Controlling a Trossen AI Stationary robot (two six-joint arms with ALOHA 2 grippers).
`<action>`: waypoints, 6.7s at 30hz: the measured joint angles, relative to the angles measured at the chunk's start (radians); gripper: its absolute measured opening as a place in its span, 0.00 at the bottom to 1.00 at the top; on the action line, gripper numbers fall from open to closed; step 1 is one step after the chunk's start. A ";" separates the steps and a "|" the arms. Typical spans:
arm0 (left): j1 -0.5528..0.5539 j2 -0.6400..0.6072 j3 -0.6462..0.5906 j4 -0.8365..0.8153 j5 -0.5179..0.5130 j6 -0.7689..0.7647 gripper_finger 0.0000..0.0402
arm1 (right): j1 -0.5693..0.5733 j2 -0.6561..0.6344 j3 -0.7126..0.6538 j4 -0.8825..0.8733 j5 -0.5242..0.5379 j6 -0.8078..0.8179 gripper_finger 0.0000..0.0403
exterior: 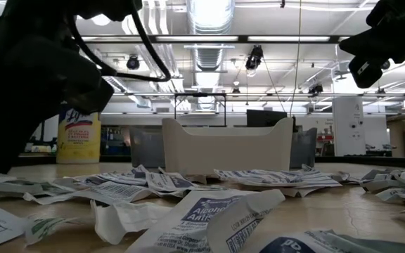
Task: Pick & Place First Aid Supplies
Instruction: Put the alcohol pad into the bottom left black bin
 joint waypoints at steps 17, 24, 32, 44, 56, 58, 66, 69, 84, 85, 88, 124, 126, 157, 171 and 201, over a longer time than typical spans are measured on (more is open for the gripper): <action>0.000 -0.051 -0.002 0.072 -0.004 -0.034 0.15 | 0.000 0.000 0.000 0.000 0.000 0.000 0.02; 0.000 -0.050 -0.039 0.137 0.002 -0.066 0.15 | 0.000 0.000 0.000 0.000 0.000 0.003 0.02; 0.000 -0.050 -0.040 0.118 0.014 -0.073 0.15 | 0.000 0.000 0.000 0.000 0.000 0.003 0.02; 0.000 -0.050 -0.059 0.110 0.012 -0.074 0.15 | 0.000 0.000 0.000 0.000 0.000 0.003 0.02; 0.000 -0.047 -0.106 0.215 0.034 -0.091 0.15 | 0.000 0.000 0.000 0.000 0.000 0.003 0.02; 0.000 -0.047 -0.106 0.225 0.036 -0.091 0.15 | 0.000 0.000 0.000 0.001 0.000 0.003 0.02; 0.000 -0.047 -0.103 0.250 0.038 -0.101 0.15 | 0.000 0.000 0.000 0.001 0.000 0.003 0.02; 0.000 -0.047 -0.103 0.252 0.047 -0.102 0.15 | 0.000 0.000 0.000 0.001 0.000 0.003 0.02; -0.002 -0.048 -0.103 0.266 0.062 -0.104 0.11 | 0.000 0.000 0.000 0.001 0.000 0.003 0.02; -0.002 -0.048 -0.103 0.267 0.062 -0.106 0.10 | 0.000 0.000 0.000 0.001 0.000 0.003 0.02; -0.002 -0.048 -0.103 0.278 0.062 -0.107 0.06 | 0.000 0.000 0.000 0.001 0.000 0.003 0.02; -0.026 -0.275 -0.104 0.150 -0.012 -0.106 0.00 | 0.000 0.000 0.000 0.000 0.000 0.003 0.02; -0.038 -0.245 -0.112 0.163 -0.006 -0.174 0.01 | 0.000 0.000 0.000 0.000 0.000 0.003 0.02; -0.123 -0.181 -0.293 0.525 -0.131 -0.467 0.23 | 0.000 0.000 0.000 -0.001 0.001 0.000 0.02; -0.123 -0.181 -0.293 0.570 -0.123 -0.481 0.23 | 0.000 0.000 0.000 -0.001 0.001 0.000 0.02; -0.155 -0.180 -0.317 0.588 -0.143 -0.529 0.23 | 0.000 0.000 0.000 0.000 0.000 0.000 0.02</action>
